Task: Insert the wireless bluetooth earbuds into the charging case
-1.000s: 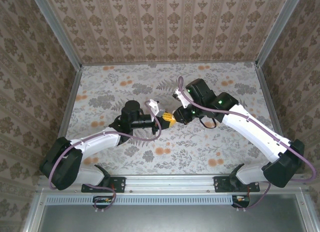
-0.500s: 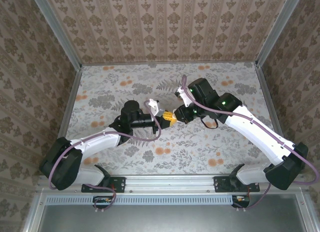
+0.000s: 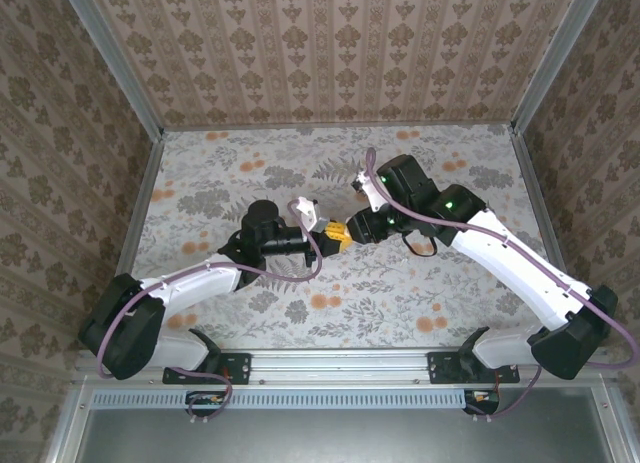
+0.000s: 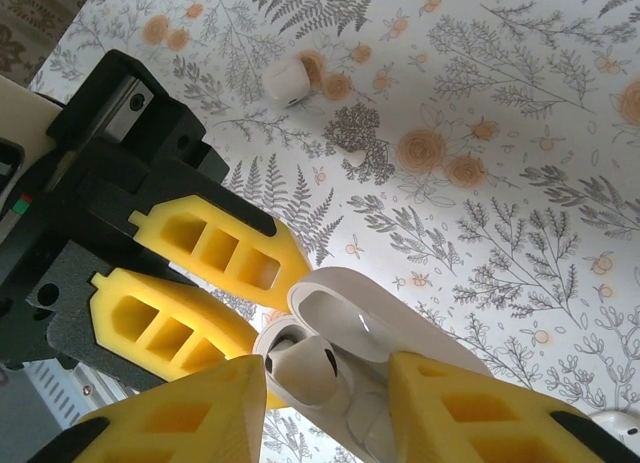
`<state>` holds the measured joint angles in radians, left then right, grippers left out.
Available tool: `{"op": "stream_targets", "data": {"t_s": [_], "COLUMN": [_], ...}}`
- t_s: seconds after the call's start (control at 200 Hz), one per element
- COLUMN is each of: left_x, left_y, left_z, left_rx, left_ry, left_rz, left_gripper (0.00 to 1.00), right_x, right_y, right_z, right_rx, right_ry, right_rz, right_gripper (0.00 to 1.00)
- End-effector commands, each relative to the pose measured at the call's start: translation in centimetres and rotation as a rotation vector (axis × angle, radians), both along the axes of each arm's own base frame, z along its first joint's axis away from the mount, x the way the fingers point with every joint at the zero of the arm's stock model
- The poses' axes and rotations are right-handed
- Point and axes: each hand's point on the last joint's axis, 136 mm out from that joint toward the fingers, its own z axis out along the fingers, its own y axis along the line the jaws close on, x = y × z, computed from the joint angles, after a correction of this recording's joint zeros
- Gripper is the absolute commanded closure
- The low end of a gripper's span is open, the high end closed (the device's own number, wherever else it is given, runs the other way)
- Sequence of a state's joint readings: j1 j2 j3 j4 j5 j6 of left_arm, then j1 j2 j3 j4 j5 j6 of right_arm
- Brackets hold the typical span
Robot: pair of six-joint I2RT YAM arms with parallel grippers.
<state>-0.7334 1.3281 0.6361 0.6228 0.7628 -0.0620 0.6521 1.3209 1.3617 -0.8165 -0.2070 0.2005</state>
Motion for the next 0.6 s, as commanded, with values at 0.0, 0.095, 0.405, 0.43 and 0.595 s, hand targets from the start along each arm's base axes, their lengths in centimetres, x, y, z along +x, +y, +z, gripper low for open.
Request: {"op": "stream_targets", "data": {"t_s": [0.0, 0.095, 0.405, 0.43, 0.595], "left_x": [-0.4, -0.4, -0.4, -0.4, -0.4], "left_y": [-0.3, -0.3, -0.4, -0.5, -0.4], "left_z": [2.3, 2.2, 2.6, 2.6, 3.0], "left_rx": [-0.052, -0.051, -0.067, -0.067, -0.072], "left_ry": [-0.075, -0.074, -0.083, -0.083, -0.088], "left_rz": [-0.032, -0.034, -0.042, -0.043, -0.043], "left_gripper": [1.00, 1.00, 1.00, 1.00, 1.00], "right_x": [0.0, -0.1, -0.8, -0.8, -0.8], "right_y": [-1.0, -1.1, 0.4, 0.6, 1.5], "right_z": [2.6, 3.6, 2.4, 2.1, 0.2], "right_rx": [0.022, 0.055, 0.134, 0.138, 0.144], "right_ry": [-0.051, -0.065, 0.010, 0.021, 0.071], "right_rz": [-0.050, -0.058, -0.014, -0.010, 0.008], "right_gripper": [0.62, 0.64, 0.85, 0.86, 0.91]}}
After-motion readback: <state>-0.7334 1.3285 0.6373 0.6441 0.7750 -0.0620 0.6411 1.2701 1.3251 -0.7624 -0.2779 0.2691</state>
